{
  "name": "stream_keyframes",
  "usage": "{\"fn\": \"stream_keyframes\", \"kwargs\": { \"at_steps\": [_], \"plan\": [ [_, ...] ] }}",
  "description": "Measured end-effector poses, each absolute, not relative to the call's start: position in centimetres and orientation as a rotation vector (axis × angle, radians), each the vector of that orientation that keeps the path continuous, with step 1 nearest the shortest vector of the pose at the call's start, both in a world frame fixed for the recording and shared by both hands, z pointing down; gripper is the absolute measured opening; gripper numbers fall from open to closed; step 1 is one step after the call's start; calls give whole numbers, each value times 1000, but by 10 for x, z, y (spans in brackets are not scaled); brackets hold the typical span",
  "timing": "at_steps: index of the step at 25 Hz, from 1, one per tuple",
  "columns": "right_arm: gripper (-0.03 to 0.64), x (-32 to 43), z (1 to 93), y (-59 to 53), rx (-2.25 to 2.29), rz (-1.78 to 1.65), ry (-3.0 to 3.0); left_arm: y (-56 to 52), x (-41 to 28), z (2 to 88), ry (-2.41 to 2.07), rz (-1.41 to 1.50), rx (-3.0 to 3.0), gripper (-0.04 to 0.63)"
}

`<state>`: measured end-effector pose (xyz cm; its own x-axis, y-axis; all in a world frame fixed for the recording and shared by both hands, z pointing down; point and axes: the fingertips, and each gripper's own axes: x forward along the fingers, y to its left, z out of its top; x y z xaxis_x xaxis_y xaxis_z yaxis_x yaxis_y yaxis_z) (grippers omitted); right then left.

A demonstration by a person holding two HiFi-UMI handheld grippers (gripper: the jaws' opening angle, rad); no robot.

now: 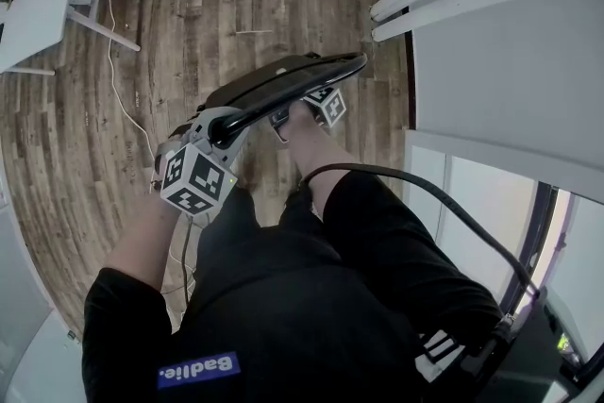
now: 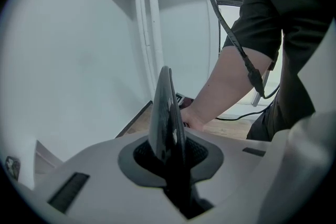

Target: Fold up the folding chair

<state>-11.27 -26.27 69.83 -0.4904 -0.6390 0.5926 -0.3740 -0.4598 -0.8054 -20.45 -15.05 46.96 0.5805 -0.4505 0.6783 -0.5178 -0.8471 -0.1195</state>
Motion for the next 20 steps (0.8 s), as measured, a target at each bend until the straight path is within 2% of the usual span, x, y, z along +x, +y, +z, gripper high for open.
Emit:
{"fn": "stream_keyframes", "kwargs": {
  "at_steps": [20],
  "plan": [
    [212, -133, 695, -261, -1475, -2076, 1943, -190, -226, 464, -861, 1108, 2660, 66]
  ]
}}
